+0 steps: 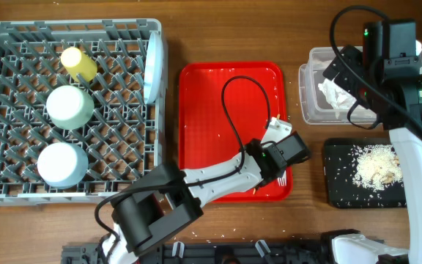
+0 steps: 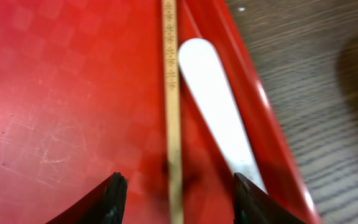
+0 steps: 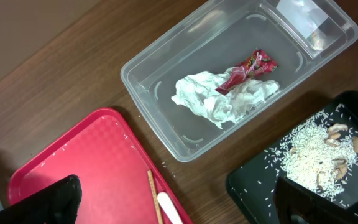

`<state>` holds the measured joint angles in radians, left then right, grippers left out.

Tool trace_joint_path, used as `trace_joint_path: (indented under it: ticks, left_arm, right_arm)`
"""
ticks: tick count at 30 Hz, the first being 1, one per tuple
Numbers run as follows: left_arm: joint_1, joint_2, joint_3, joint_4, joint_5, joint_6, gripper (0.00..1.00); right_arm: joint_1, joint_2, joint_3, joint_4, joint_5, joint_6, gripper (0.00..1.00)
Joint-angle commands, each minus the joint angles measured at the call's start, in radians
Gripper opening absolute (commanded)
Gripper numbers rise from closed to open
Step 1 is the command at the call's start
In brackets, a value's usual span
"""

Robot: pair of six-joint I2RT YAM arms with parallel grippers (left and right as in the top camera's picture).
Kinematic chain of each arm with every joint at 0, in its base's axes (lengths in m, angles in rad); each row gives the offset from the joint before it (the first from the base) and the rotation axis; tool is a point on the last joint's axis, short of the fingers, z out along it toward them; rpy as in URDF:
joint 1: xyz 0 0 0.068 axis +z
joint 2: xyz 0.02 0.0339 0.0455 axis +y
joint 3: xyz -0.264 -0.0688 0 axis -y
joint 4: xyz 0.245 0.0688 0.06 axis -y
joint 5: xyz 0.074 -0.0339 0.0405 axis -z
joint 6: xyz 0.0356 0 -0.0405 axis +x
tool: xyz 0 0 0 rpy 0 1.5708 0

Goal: Sort waste into correct bins and load items into the dishwasher rack
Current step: 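Reach the left gripper to the wooden chopstick on the red tray, then carry the chopstick with the left gripper and insert it upright in the rack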

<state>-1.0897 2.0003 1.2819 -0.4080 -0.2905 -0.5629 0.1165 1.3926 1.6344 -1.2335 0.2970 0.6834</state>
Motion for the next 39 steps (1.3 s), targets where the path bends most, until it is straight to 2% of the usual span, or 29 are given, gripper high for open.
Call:
trace_joint_path:
  ticks: [1,3,5,7,9,13,17,20,24,27,29,30,31,33,35,37,39]
  left_arm:
    - [-0.002,0.048,0.000,-0.007,-0.048,0.008,0.52]
    - [-0.002,0.068,0.000,-0.007,-0.048,0.008,0.51]
    - [-0.002,0.081,0.000,-0.006,-0.048,0.008,0.38]
    - [-0.002,0.097,0.000,-0.006,-0.047,0.008,0.11]
    - [-0.002,0.107,0.000,-0.007,-0.047,0.008,0.04]
    - [-0.001,0.063,0.011,-0.013,-0.047,0.008,0.04]
    - [0.027,-0.112,0.045,-0.092,-0.048,0.009,0.04]
    - [0.101,-0.267,0.045,-0.165,-0.048,0.009,0.04]
    - [0.251,-0.506,0.045,-0.285,-0.048,0.175,0.04]
    - [0.470,-0.702,0.044,-0.356,-0.041,0.200,0.04]
    - [0.629,-0.759,0.044,-0.388,0.113,0.382,0.04]
    - [0.728,-0.762,0.044,-0.410,0.198,0.460,0.04]
    - [0.829,-0.745,0.044,-0.430,0.220,0.478,0.04]
    - [0.916,-0.714,0.044,-0.441,0.278,0.483,0.04]
    - [0.996,-0.644,0.042,-0.454,0.405,0.623,0.04]
    - [1.034,-0.552,0.039,-0.452,0.414,0.704,0.04]
    - [1.066,-0.438,0.039,-0.422,0.413,0.713,0.04]
  right_arm:
    - [-0.003,0.006,0.008,0.002,0.016,-0.002,1.00]
    - [-0.003,0.006,0.008,0.002,0.016,-0.002,1.00]
    - [-0.003,0.006,0.008,0.002,0.016,-0.003,1.00]
    - [-0.003,0.006,0.008,0.002,0.016,-0.002,1.00]
    - [-0.003,0.006,0.008,0.002,0.016,-0.002,1.00]
    - [-0.003,0.006,0.008,0.002,0.016,-0.002,1.00]
    - [-0.003,0.006,0.008,0.002,0.016,-0.002,1.00]
    - [-0.003,0.006,0.008,0.002,0.016,-0.002,1.00]
    - [-0.003,0.006,0.008,0.002,0.016,-0.002,1.00]
    - [-0.003,0.006,0.008,0.002,0.016,-0.002,1.00]
    - [-0.003,0.006,0.008,0.002,0.016,-0.002,1.00]
    - [-0.003,0.006,0.008,0.002,0.016,-0.003,1.00]
    - [-0.003,0.006,0.008,0.002,0.016,-0.002,1.00]
    - [-0.003,0.006,0.008,0.002,0.016,-0.003,1.00]
    - [-0.003,0.006,0.008,0.002,0.016,-0.002,1.00]
    - [-0.003,0.006,0.008,0.002,0.016,-0.002,1.00]
    - [-0.003,0.006,0.008,0.002,0.016,-0.002,1.00]
